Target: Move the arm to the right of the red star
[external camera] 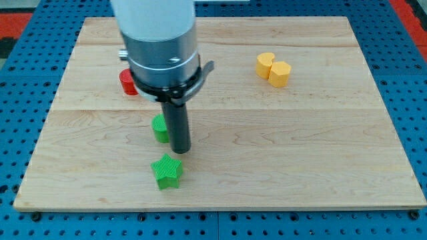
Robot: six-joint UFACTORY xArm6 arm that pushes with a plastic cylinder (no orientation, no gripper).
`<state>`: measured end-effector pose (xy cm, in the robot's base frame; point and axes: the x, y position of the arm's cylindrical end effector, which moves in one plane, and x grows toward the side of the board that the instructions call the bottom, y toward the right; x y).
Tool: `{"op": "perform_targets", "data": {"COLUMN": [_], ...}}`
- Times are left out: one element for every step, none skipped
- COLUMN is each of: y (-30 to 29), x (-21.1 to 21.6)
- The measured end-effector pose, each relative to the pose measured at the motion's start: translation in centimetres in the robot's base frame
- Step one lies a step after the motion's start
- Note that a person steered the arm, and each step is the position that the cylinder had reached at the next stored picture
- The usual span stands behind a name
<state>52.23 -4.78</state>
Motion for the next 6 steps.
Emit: {"op": "perform_targets", "data": {"y": [4.9,6.4,12.5,11.7,8.3,3.9], "x": [1.0,3.5,-3.0,-10.1,-11.8,-14.0]}}
